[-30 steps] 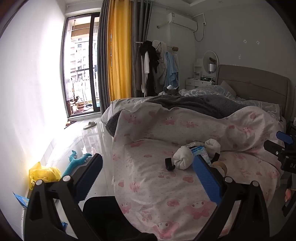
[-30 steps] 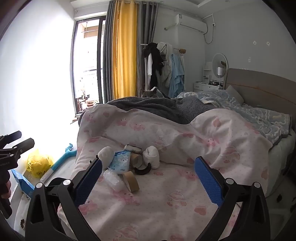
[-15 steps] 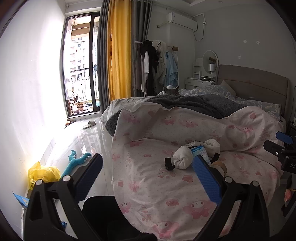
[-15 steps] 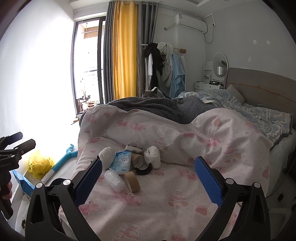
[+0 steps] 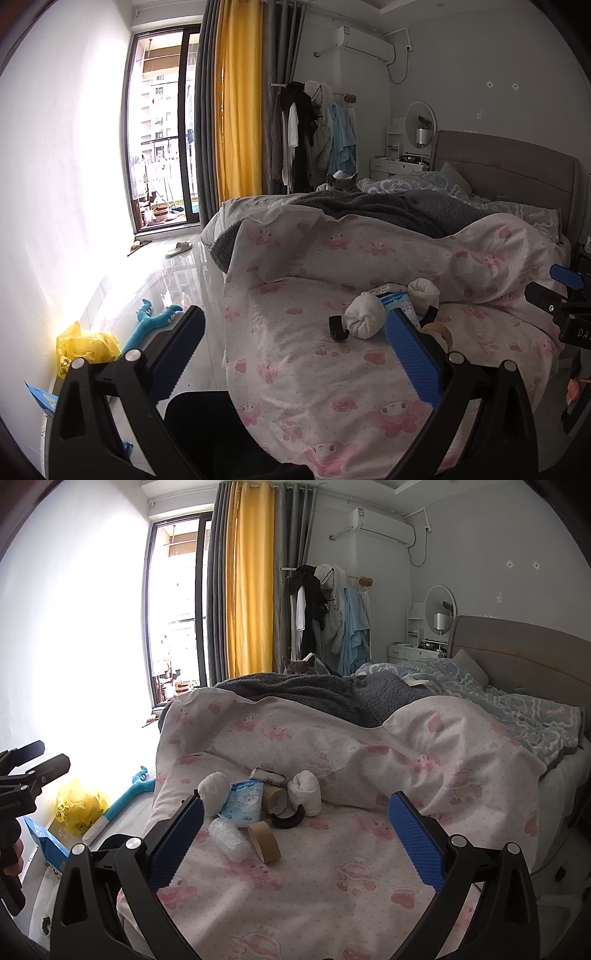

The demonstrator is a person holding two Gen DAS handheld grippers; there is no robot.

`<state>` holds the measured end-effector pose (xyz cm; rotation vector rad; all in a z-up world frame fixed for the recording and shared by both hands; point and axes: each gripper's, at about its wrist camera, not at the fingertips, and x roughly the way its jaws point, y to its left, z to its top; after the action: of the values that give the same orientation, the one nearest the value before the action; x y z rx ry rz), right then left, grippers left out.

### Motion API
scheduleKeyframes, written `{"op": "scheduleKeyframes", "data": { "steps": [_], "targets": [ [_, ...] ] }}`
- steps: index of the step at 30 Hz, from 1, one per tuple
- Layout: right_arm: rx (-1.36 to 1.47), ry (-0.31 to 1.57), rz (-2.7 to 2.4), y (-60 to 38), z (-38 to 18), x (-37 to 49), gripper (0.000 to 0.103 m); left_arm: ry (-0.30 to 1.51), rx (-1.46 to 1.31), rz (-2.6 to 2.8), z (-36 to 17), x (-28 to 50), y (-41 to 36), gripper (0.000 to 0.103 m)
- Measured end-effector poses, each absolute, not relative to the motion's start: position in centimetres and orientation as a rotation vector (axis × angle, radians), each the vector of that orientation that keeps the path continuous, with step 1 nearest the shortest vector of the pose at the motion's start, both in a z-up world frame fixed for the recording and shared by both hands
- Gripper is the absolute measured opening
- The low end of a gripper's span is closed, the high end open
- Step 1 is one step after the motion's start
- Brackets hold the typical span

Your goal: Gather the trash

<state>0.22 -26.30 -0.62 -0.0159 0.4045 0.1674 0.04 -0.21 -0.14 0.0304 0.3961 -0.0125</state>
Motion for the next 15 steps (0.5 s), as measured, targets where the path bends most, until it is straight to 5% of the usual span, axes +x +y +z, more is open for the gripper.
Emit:
{"op": "scheduleKeyframes", "data": {
  "steps": [15],
  "targets": [
    [-0.015, 0.405, 0.168, -26.28, -0.65, 0.21, 0.101, 0.393, 0.028, -0.014, 0.28, -0.02, 0.15, 0.100]
  ]
}}
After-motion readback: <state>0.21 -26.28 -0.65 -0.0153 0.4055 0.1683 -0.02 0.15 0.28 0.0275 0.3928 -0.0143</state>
